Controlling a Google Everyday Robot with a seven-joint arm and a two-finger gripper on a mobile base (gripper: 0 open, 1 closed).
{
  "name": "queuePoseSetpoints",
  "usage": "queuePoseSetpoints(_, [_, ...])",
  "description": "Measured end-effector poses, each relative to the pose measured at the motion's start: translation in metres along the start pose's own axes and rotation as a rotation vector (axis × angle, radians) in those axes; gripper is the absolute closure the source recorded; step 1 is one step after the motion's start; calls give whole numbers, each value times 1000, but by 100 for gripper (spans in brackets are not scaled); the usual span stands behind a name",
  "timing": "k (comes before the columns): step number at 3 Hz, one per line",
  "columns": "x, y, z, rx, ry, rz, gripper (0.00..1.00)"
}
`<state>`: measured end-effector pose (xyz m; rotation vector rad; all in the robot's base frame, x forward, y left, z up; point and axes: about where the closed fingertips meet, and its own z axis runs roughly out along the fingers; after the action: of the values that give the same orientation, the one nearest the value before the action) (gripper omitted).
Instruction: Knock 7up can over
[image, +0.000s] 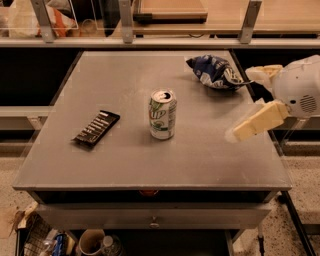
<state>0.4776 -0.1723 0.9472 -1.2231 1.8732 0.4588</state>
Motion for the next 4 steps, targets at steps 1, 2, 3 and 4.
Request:
queuePoseSetpoints(1, [-1,0,1,1,-4,-2,0])
queuePoseSetpoints(2, [-3,2,3,-3,-18,-1,0])
queuePoseSetpoints(3, [-1,12,28,-30,-57,0,0])
queuePoseSetpoints(4, [-5,24,60,-64,-120,-4,0])
